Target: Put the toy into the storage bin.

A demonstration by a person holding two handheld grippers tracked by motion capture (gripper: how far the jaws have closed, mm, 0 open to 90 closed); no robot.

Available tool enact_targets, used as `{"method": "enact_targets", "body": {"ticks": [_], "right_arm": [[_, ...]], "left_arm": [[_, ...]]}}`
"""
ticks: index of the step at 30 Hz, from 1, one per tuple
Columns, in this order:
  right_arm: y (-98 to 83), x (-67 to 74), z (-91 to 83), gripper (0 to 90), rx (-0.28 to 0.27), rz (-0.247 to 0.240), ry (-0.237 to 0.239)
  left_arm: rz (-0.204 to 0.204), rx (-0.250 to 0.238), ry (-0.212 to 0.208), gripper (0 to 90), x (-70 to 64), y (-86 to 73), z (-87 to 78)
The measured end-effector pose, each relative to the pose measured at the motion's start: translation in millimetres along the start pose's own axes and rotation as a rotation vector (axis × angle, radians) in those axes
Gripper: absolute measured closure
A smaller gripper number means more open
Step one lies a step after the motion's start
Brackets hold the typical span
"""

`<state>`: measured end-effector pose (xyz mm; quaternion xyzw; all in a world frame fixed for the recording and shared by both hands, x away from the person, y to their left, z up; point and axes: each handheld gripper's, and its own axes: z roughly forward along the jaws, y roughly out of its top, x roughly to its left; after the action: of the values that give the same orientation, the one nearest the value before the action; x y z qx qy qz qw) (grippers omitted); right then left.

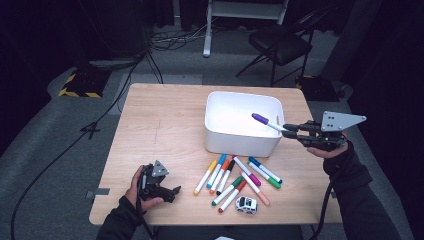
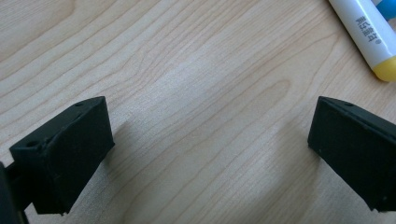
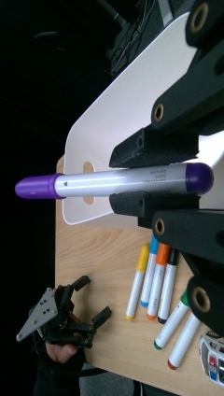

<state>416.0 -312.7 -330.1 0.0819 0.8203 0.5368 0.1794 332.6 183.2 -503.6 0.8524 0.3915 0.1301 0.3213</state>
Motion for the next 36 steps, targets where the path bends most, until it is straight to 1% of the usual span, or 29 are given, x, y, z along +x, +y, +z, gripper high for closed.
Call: {"method": "enact_targets", "body": {"ticks": [1,2,4,7,12,13,14,15,17,18,19,20,22,23,24,25,26,28,29,33,36], "right_arm": [[0.6,-2.5,1.9,76.5,0.007,0.003,-0.010],[1.2,-5.5,4.0,76.5,0.014,0.000,-0.017],[1.7,-11.2,8.0,76.5,0.021,0.012,-0.015],[4.0,-18.2,15.7,76.5,0.036,0.013,-0.022],[9.4,-27.1,29.5,76.5,0.060,0.029,-0.022],[10.2,-28.4,32.8,76.5,0.070,0.025,-0.027],[10.9,-29.7,36.1,76.5,0.079,0.027,-0.022],[10.9,-29.7,36.1,76.5,0.079,0.027,-0.022],[12.6,-31.1,43.5,76.5,0.097,0.022,-0.021],[13.6,-32.7,49.0,76.5,0.107,0.023,-0.017],[13.6,-32.7,49.0,76.5,0.107,0.023,-0.017],[13.8,-33.8,52.0,76.5,0.108,0.030,-0.012],[14.9,-37.9,60.2,76.5,0.129,0.033,-0.009],[14.9,-37.9,60.2,76.5,0.129,0.033,-0.009],[15.2,-39.5,62.4,76.5,0.141,0.032,-0.008],[14.3,-42.4,67.3,76.5,0.155,0.041,-0.005],[14.0,-43.7,69.1,76.5,0.168,0.037,-0.004],[13.1,-44.7,71.2,76.5,0.173,0.041,-0.005],[11.7,-46.6,75.4,76.5,0.186,0.049,-0.003],[10.5,-47.9,81.6,76.5,0.207,0.053,0.002],[9.1,-48.7,87.3,76.5,0.238,0.046,0.010]], "left_arm": [[0.001,0.000,-0.006,0.2,0.2,0.0,0.2],[0.001,0.000,0.000,0.2,0.1,0.0,0.0],[0.001,0.000,-0.003,0.2,0.1,0.0,0.1],[0.002,0.000,-0.005,0.2,0.2,0.0,0.2],[0.003,0.000,-0.006,0.2,0.3,0.0,0.2],[0.001,0.000,-0.005,0.2,0.2,0.0,0.2],[0.000,0.000,0.000,0.2,0.0,0.0,0.0],[0.000,0.000,0.000,0.2,0.0,0.0,0.0],[0.002,0.000,-0.005,0.2,0.2,0.0,0.2],[0.000,0.000,0.000,0.2,0.0,0.0,0.0],[0.002,0.000,-0.006,0.2,0.2,0.0,0.2],[0.001,0.000,-0.002,0.2,0.1,0.0,0.1],[0.001,-0.001,0.002,0.2,-0.1,-0.1,0.2],[0.001,-0.001,0.002,0.2,-0.1,-0.1,0.2],[0.002,-0.001,-0.004,0.2,0.1,-0.1,0.3],[0.003,0.001,0.000,0.2,0.2,0.0,0.0],[0.003,0.001,0.000,0.2,0.2,0.0,0.0],[0.003,0.002,-0.005,0.2,0.3,0.0,0.1],[0.004,0.002,-0.004,0.2,0.3,0.0,0.1],[0.001,-0.001,-0.002,0.2,0.1,0.0,0.1],[0.004,-0.004,-0.002,0.2,0.2,0.1,0.2]]}}
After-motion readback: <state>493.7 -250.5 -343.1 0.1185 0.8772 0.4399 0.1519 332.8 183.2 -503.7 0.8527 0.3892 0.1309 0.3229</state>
